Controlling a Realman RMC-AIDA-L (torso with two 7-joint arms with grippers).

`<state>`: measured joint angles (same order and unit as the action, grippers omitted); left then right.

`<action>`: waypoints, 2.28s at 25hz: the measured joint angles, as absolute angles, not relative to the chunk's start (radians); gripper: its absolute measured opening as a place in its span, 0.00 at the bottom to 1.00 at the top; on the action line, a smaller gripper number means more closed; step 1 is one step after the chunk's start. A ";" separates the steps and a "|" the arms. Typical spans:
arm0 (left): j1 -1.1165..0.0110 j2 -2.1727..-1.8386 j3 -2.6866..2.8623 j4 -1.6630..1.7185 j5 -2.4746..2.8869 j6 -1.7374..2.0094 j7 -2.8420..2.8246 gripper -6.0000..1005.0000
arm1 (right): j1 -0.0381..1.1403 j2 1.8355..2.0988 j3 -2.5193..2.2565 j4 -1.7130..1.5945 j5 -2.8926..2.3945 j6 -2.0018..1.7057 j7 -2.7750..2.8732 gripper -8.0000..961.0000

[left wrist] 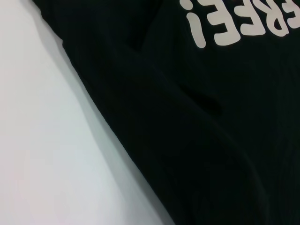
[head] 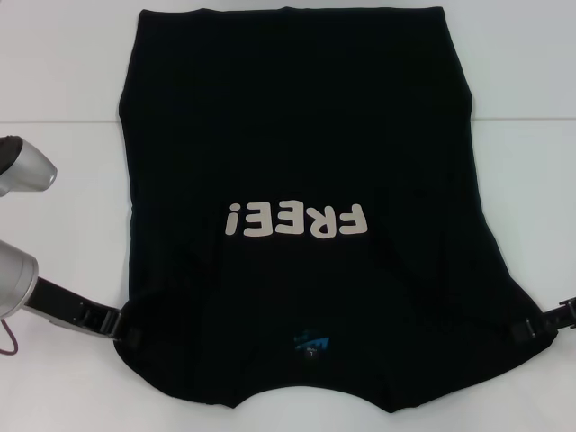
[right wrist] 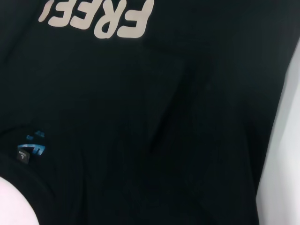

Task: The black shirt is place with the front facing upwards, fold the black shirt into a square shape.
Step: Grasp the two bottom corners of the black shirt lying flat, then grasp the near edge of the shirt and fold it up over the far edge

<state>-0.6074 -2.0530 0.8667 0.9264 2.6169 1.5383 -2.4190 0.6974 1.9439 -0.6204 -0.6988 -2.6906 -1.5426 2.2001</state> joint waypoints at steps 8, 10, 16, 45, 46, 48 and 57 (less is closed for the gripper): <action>-0.612 -2.050 0.867 0.905 2.617 1.534 -2.419 0.03 | 0.707 1.953 -0.623 -0.685 -2.689 -1.536 2.195 0.86; -0.613 -2.050 0.867 0.904 2.617 1.534 -2.419 0.03 | 0.709 1.956 -0.632 -0.683 -2.690 -1.527 2.196 0.85; -0.613 -2.049 0.867 0.904 2.617 1.535 -2.419 0.03 | 0.710 1.957 -0.644 -0.675 -2.691 -1.506 2.208 0.82; -0.619 -2.042 0.854 0.880 2.594 1.555 -2.409 0.03 | 0.722 1.933 -0.657 -0.683 -2.689 -1.544 2.211 0.03; -0.621 -2.039 0.845 0.878 2.594 1.558 -2.414 0.03 | 0.724 1.926 -0.656 -0.688 -2.688 -1.562 2.199 0.03; -0.626 -2.024 0.808 0.858 2.588 1.594 -2.411 0.03 | 0.725 1.912 -0.652 -0.694 -2.686 -1.602 2.178 0.03; -0.649 -1.944 0.654 0.695 2.558 1.865 -2.310 0.03 | 0.705 1.858 -0.656 -0.701 -2.697 -1.851 2.035 0.04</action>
<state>-0.6493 -1.9441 0.6540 0.6950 2.5580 1.8654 -2.3104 0.7055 1.8578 -0.6556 -0.7012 -2.6966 -1.8506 2.0352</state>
